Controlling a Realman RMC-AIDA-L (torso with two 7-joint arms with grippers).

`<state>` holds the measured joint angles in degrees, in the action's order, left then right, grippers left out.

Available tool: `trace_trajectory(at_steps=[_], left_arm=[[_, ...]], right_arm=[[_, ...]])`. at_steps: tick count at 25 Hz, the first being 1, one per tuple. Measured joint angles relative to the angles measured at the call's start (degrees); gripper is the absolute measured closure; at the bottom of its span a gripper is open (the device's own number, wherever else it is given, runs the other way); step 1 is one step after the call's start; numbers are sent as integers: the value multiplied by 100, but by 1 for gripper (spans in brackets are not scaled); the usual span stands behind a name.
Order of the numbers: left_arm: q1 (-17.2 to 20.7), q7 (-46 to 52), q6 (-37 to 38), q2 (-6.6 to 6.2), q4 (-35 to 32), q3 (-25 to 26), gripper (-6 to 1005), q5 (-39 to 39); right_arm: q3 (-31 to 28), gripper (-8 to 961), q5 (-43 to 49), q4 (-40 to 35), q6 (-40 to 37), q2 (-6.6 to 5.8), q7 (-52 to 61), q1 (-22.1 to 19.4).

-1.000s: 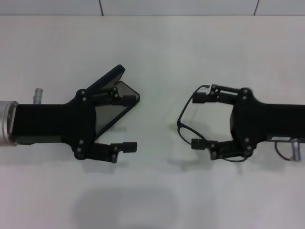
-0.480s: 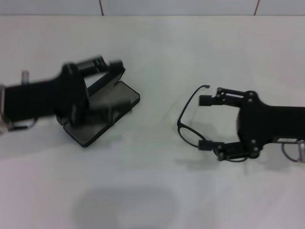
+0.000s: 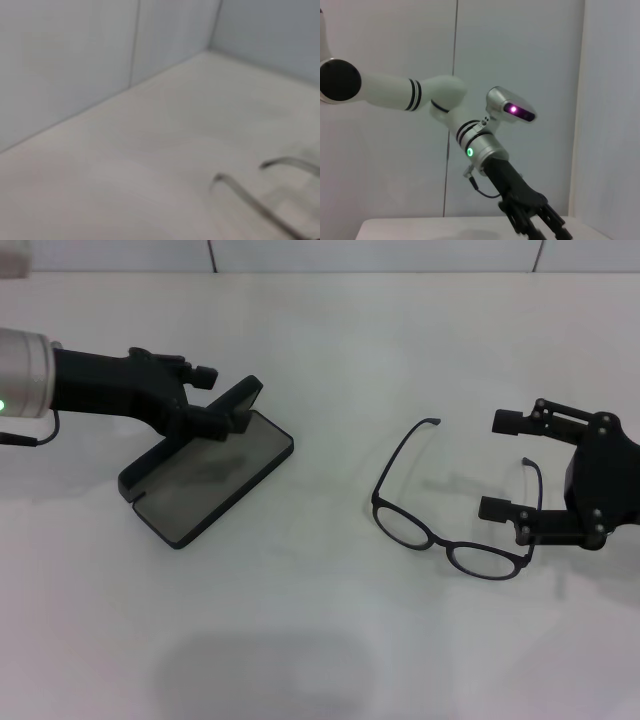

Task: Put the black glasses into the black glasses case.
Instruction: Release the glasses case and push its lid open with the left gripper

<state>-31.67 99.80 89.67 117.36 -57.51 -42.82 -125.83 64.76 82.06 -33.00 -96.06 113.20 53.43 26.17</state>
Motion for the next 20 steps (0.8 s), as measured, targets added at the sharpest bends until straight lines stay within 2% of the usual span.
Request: trace_trajectory(at_steps=[2, 4, 6, 9, 18, 20], left_arm=[[19, 115, -210, 224, -456, -97, 163, -550], [86, 243, -386, 273, -623, -388, 171, -717], [169, 434, -612, 259, -648, -746, 178, -719], [246, 508, -929, 254, -649, -937, 189, -718], [359, 619, -1195, 257, -594, -1032, 222, -794], [359, 667, -1219, 258, -553, -1038, 261, -882]], right_arm=[[13, 110, 4, 12, 6, 9, -11, -1], [21, 110, 9, 14, 16, 25, -16, -2], [20, 110, 11, 19, 23, 38, -17, -4], [31, 110, 17, 27, 25, 46, -21, -5], [41, 110, 21, 11, 26, 79, -34, 4], [36, 110, 21, -4, 23, 81, -33, 4]])
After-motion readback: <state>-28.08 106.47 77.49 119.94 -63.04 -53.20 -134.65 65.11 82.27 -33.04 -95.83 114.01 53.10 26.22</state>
